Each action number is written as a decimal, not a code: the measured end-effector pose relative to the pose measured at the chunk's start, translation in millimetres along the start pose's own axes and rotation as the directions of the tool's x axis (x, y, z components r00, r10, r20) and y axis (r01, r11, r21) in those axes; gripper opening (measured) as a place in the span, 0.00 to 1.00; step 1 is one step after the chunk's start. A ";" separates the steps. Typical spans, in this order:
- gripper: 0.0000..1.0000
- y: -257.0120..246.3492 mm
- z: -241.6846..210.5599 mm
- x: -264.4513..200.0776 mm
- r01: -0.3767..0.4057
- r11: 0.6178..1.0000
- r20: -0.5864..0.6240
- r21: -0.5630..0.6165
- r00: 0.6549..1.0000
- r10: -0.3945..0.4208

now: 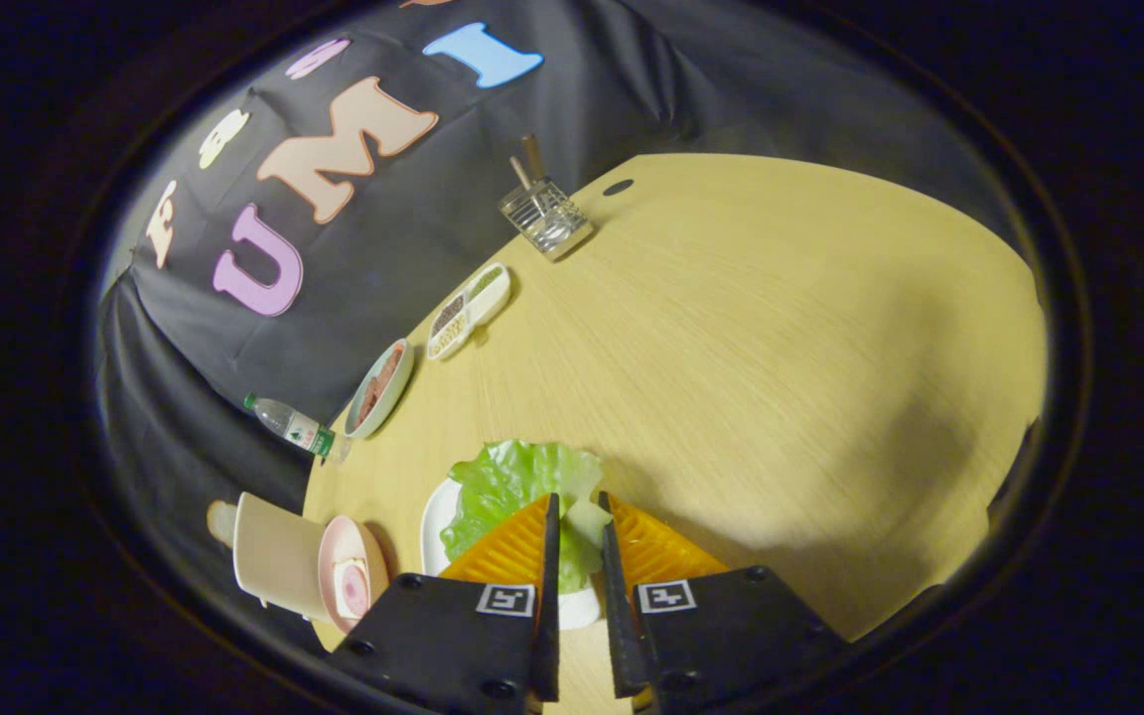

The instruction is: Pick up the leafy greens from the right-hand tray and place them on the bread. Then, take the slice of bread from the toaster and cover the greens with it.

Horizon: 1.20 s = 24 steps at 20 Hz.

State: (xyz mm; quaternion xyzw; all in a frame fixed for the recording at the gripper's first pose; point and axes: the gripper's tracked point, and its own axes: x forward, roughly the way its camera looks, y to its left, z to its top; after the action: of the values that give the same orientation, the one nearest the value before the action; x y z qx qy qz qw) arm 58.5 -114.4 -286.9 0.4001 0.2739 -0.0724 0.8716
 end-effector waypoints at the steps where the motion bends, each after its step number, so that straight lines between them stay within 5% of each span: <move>1: 0.24 5.2 -6.6 14.4 -0.036 0.999 0.002 0.025 0.999 0.036; 3: 0.09 7.1 -0.2 4.8 -0.025 0.999 -0.007 0.040 1.000 0.025; 14: 0.07 52.8 21.9 -25.2 -0.014 0.999 0.021 -0.040 1.000 0.015; 24: 0.07 190.4 12.0 -72.0 -0.159 0.964 0.035 -0.214 0.985 0.171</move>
State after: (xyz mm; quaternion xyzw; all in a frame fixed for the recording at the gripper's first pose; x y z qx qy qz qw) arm 68.8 -2.5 -116.8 0.3251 0.2225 0.0192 0.9190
